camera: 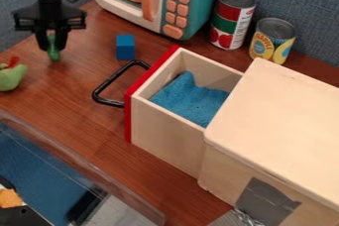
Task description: Take the thing out of the drawer and put it on the left side of the table
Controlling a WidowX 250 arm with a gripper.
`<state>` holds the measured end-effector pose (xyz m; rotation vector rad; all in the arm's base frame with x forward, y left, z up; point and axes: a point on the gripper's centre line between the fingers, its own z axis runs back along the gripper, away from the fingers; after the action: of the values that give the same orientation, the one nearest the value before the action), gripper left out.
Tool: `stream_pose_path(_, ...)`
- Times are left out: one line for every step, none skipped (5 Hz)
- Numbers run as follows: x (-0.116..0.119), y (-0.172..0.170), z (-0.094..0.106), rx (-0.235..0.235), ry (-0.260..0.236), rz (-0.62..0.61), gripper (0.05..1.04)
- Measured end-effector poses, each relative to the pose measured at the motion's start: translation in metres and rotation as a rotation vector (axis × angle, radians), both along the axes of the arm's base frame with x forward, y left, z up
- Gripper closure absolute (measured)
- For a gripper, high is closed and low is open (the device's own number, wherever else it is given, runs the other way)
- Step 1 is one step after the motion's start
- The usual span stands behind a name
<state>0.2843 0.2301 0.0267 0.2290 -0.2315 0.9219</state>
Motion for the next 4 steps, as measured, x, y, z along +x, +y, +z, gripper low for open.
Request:
stream_pose_path(0.0, 0.003, -0.008, -0.018, -0.002, 0.007, 0.75)
stream_pose_path(-0.002, 0.001, -0.013, -0.041, 0.014, -0.008, 0.45)
stream_pose_path(-0.005, -0.003, -0.005, -0.057, 0.021, -0.025, 0.155)
stream_pose_path(-0.013, -0.002, 0.039, -0.04, -0.005, -0.027, 0.073)
